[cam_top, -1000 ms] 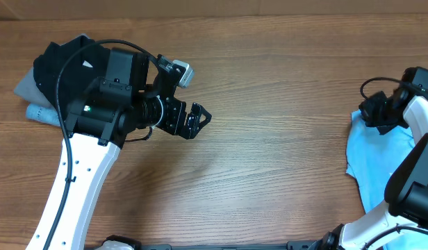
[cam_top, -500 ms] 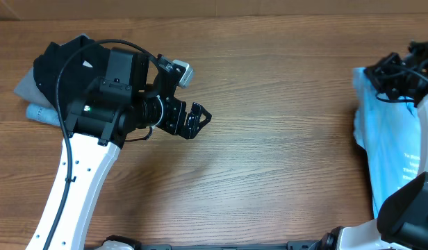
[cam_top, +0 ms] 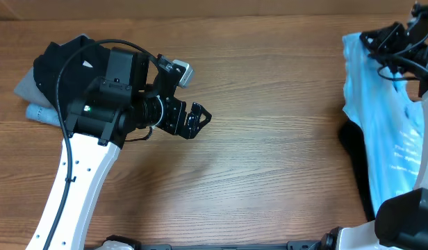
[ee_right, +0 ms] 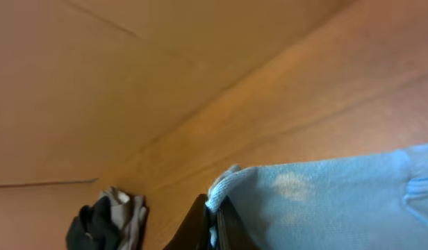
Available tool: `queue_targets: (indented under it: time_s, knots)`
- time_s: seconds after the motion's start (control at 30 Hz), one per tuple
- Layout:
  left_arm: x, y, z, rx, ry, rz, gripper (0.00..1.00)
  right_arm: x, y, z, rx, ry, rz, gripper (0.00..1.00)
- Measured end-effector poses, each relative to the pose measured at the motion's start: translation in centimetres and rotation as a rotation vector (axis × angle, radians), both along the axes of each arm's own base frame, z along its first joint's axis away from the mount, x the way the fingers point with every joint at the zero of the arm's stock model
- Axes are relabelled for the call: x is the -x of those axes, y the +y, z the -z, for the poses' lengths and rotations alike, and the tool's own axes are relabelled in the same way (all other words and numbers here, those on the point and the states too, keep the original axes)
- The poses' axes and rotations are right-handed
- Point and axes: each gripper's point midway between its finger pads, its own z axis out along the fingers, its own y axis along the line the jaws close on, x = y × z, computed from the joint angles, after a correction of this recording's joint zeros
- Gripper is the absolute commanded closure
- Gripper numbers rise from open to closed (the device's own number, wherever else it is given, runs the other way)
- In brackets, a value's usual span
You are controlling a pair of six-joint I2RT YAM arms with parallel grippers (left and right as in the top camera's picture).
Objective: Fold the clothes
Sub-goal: 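Lift the blue T-shirt with the right gripper and drag it to table center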
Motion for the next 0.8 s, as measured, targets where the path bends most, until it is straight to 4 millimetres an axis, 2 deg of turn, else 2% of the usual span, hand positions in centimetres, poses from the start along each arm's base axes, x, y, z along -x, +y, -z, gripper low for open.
queue_targets:
  time_s: [0.13, 0.23, 0.3, 0.53, 0.67, 0.73, 0.8]
  knots:
    - [0.1, 0.0, 0.1, -0.002, 0.006, 0.0, 0.0, -0.2, -0.7, -3.1, 0.026, -0.069, 0.014, 0.96]
    - [0.1, 0.0, 0.1, -0.002, 0.007, 0.0, 0.0, -0.2, -2.0, -5.6, 0.048, -0.125, 0.04, 0.96]
    - [0.1, 0.0, 0.1, -0.002, 0.007, 0.0, 0.0, -0.1, -2.8, -8.0, 0.07, -0.176, 0.059, 0.96]
    - [0.1, 0.0, 0.1, -0.002, 0.008, 0.0, 0.0, 0.8, -2.1, -15.5, 0.115, -0.347, 0.042, 0.96]
    - [0.1, 0.0, 0.1, -0.002, 0.008, 0.0, 0.0, 2.2, 0.6, -19.6, 0.103, -0.446, -0.034, 0.96]
    - [0.1, 0.0, 0.1, -0.002, 0.008, 0.0, 0.0, 2.9, 2.9, -20.8, 0.088, -0.476, -0.096, 0.96]
    - [0.1, 0.0, 0.1, -0.002, 0.008, 0.0, 0.0, 3.4, 6.3, -21.3, 0.064, -0.487, -0.181, 0.96]
